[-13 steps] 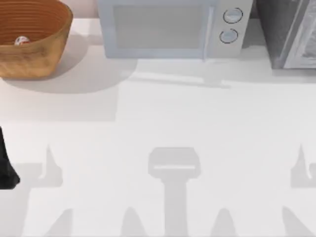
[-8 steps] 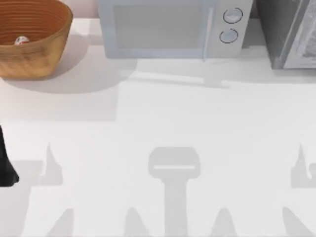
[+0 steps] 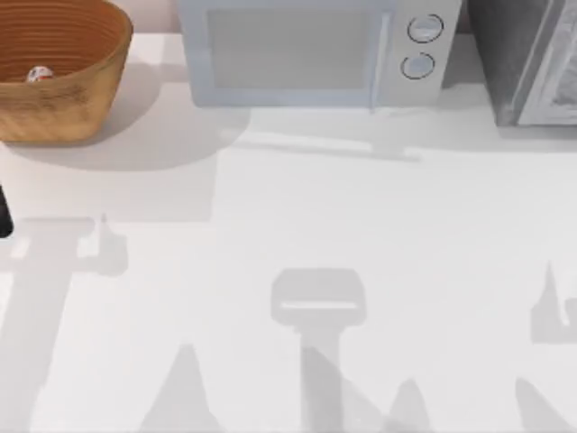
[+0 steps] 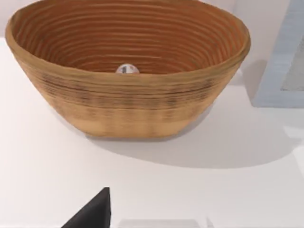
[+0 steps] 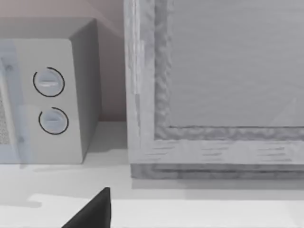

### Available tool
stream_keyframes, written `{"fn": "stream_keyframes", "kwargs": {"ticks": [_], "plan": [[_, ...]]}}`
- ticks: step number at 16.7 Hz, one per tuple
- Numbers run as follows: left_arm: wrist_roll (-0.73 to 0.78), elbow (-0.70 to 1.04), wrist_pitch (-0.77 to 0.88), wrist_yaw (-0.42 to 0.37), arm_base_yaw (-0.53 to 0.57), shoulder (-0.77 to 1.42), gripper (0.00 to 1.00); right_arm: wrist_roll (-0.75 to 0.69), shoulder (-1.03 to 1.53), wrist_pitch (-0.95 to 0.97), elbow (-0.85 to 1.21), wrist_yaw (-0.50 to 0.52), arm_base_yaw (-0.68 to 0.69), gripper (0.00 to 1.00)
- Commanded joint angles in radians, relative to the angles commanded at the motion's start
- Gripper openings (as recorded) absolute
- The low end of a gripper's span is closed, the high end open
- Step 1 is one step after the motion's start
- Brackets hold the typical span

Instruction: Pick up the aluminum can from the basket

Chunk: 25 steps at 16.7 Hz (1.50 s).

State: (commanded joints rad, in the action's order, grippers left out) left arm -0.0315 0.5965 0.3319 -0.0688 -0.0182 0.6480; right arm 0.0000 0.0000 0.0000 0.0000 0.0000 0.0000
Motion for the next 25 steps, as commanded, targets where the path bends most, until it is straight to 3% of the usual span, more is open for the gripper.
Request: {"fn": "stream_keyframes", "kwargs": {"ticks": [11,15,20,25], "plan": [[0.045,1.254,0.478,-0.103,-0.052,1.231,1.00,0.000,0.000,0.000,0.000,0.000,0.000,1.00],[0.077,1.635,0.657,-0.133,-0.076,1.605,1.00,0.000,0.000,0.000,0.000,0.000,0.000,1.00],[0.112,1.932,0.852,-0.160,-0.102,1.907,1.00,0.000,0.000,0.000,0.000,0.000,0.000,1.00],[0.128,2.022,0.939,-0.170,-0.113,2.000,1.00,0.000,0.000,0.000,0.000,0.000,0.000,1.00]]}}
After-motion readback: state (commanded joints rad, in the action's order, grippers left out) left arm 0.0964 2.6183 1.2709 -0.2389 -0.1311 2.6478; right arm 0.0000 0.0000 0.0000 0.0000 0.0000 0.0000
